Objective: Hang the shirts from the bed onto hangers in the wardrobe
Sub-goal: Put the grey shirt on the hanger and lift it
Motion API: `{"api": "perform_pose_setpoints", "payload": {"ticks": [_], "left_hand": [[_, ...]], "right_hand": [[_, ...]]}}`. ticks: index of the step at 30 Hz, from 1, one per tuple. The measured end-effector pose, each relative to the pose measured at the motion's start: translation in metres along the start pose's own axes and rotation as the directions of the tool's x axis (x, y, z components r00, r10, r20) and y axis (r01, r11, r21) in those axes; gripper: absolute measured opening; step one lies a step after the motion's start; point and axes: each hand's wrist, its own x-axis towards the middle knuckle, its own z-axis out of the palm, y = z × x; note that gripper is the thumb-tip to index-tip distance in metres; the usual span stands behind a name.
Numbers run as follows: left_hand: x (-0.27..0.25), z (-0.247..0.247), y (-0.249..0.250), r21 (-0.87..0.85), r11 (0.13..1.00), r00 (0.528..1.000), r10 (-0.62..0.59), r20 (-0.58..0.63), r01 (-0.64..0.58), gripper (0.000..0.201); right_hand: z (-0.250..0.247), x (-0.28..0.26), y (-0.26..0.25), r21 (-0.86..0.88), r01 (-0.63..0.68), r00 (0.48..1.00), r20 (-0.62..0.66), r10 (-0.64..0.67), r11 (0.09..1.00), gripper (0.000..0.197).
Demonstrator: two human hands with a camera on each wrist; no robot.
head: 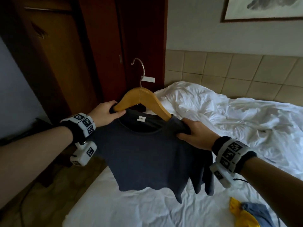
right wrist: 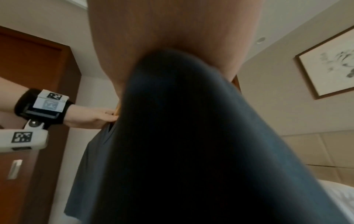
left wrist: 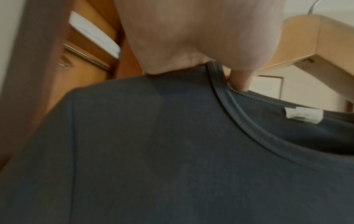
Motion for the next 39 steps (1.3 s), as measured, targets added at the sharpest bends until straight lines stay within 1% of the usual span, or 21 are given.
{"api": "perform_pose_setpoints", "payload": {"ticks": [3, 6, 7, 9, 11, 14, 17, 19, 23, 27, 29, 31, 35, 37, 39], "left_hand": [[-0.013, -0.024, -0.026, 0.002, 0.995, 0.994, -0.096, -0.056, 0.097, 0.035], [-0.026, -0.049, -0.054, 0.061, 0.98, 0.974, -0.178, -0.139, 0.188, 0.052], [-0.033, -0.058, -0.063, 0.072, 0.976, 0.968, -0.192, -0.164, 0.206, 0.058], [-0.051, -0.077, -0.085, 0.111, 0.962, 0.953, -0.225, -0.203, 0.251, 0.067], [-0.074, -0.101, -0.113, 0.167, 0.931, 0.931, -0.282, -0.232, 0.324, 0.076], [-0.114, -0.143, -0.165, 0.191, 0.869, 0.872, -0.394, -0.29, 0.456, 0.083], [-0.164, -0.19, -0.224, 0.189, 0.809, 0.812, -0.482, -0.328, 0.557, 0.089], [-0.2, -0.224, -0.26, 0.191, 0.763, 0.766, -0.526, -0.37, 0.617, 0.088], [-0.276, -0.295, -0.323, 0.226, 0.656, 0.677, -0.594, -0.435, 0.72, 0.084], [-0.361, -0.353, -0.368, 0.254, 0.532, 0.583, -0.657, -0.478, 0.808, 0.082], [-0.403, -0.373, -0.39, 0.224, 0.483, 0.523, -0.68, -0.513, 0.847, 0.081], [-0.445, -0.384, -0.411, 0.161, 0.426, 0.441, -0.72, -0.535, 0.891, 0.08], [-0.533, -0.392, -0.452, 0.076, 0.285, 0.28, -0.798, -0.534, 0.955, 0.078], [-0.577, -0.407, -0.475, 0.039, 0.2, 0.189, -0.818, -0.544, 0.979, 0.077], [-0.619, -0.433, -0.495, -0.016, 0.12, 0.091, -0.824, -0.56, 0.993, 0.079]], "right_hand": [[0.011, 0.018, -0.036, 0.015, 0.031, 0.998, 0.049, -0.031, 0.999, 0.02], [0.027, 0.039, -0.084, -0.009, 0.095, 0.992, 0.086, -0.094, 0.995, 0.012], [0.034, 0.046, -0.101, -0.012, 0.113, 0.989, 0.094, -0.112, 0.993, 0.014], [0.051, 0.063, -0.138, -0.029, 0.13, 0.986, 0.114, -0.125, 0.991, 0.011], [0.073, 0.081, -0.179, -0.04, 0.135, 0.983, 0.13, -0.129, 0.99, 0.022], [0.11, 0.109, -0.253, -0.059, 0.19, 0.969, 0.173, -0.178, 0.98, 0.024], [0.154, 0.138, -0.338, -0.015, 0.27, 0.945, 0.193, -0.262, 0.963, 0.02], [0.19, 0.154, -0.396, 0.025, 0.305, 0.93, 0.206, -0.304, 0.952, 0.019], [0.262, 0.175, -0.507, 0.078, 0.395, 0.889, 0.217, -0.402, 0.915, 0.023], [0.327, 0.181, -0.615, 0.148, 0.475, 0.823, 0.275, -0.497, 0.868, 0.026], [0.36, 0.181, -0.668, 0.184, 0.512, 0.784, 0.297, -0.544, 0.839, 0.026], [0.394, 0.178, -0.716, 0.222, 0.547, 0.74, 0.322, -0.591, 0.807, 0.025], [0.462, 0.167, -0.809, 0.28, 0.602, 0.644, 0.382, -0.662, 0.748, 0.023], [0.495, 0.163, -0.859, 0.302, 0.639, 0.587, 0.403, -0.702, 0.708, 0.025], [0.525, 0.157, -0.91, 0.319, 0.67, 0.531, 0.425, -0.733, 0.67, 0.028]]}}
